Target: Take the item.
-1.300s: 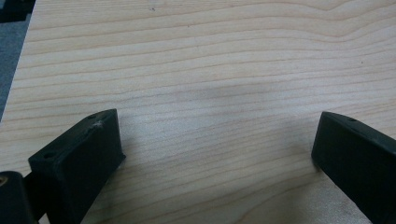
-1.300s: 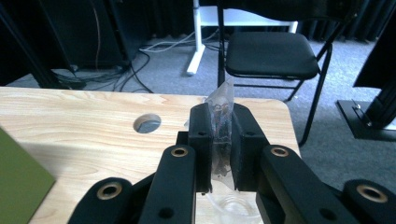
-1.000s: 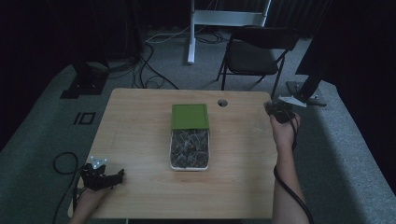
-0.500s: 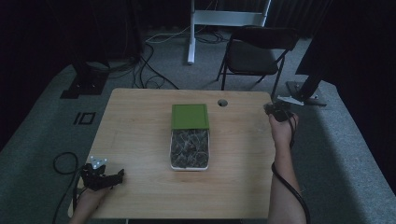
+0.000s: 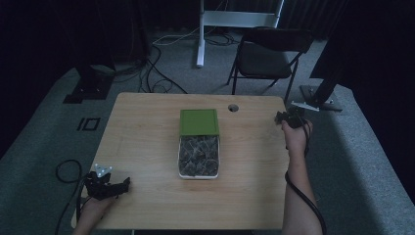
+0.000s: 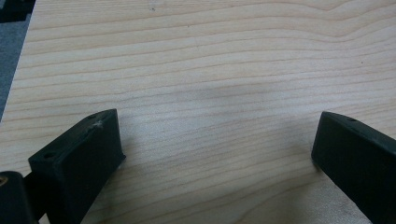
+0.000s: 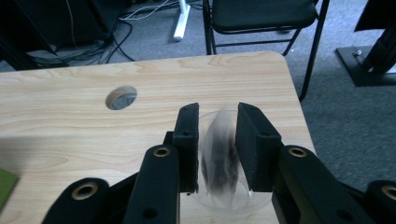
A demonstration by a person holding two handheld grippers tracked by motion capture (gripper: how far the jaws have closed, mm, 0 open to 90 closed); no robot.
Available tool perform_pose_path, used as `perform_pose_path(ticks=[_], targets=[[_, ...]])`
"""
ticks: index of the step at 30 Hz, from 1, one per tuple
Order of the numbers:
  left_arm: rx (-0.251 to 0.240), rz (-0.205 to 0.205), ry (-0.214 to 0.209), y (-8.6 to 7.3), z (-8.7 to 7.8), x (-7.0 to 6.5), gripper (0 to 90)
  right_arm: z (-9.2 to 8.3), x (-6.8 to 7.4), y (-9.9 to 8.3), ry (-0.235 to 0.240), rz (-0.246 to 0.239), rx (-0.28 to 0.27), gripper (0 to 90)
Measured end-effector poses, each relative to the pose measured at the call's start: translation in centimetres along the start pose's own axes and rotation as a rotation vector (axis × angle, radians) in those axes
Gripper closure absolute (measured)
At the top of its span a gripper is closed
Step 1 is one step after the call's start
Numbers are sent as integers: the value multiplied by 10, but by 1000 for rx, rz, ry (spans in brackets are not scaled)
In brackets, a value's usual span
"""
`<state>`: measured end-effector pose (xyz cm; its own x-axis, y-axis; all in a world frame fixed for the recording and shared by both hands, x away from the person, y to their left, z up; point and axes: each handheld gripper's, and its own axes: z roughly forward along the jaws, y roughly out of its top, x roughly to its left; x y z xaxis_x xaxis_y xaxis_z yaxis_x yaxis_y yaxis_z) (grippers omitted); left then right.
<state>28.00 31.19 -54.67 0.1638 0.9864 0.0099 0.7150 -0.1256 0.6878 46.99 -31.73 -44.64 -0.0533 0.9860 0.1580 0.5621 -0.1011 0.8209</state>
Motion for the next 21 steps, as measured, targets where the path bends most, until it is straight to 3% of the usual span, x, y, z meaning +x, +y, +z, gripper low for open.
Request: perform_pose_path(ticks=[5,21], targets=[[-1,-2,0,0,0,0,23,-8,0,5,-2,-16,-19,622],[0,0,0,0,0,0,23,-26,10,0,83,-79,-29,573]])
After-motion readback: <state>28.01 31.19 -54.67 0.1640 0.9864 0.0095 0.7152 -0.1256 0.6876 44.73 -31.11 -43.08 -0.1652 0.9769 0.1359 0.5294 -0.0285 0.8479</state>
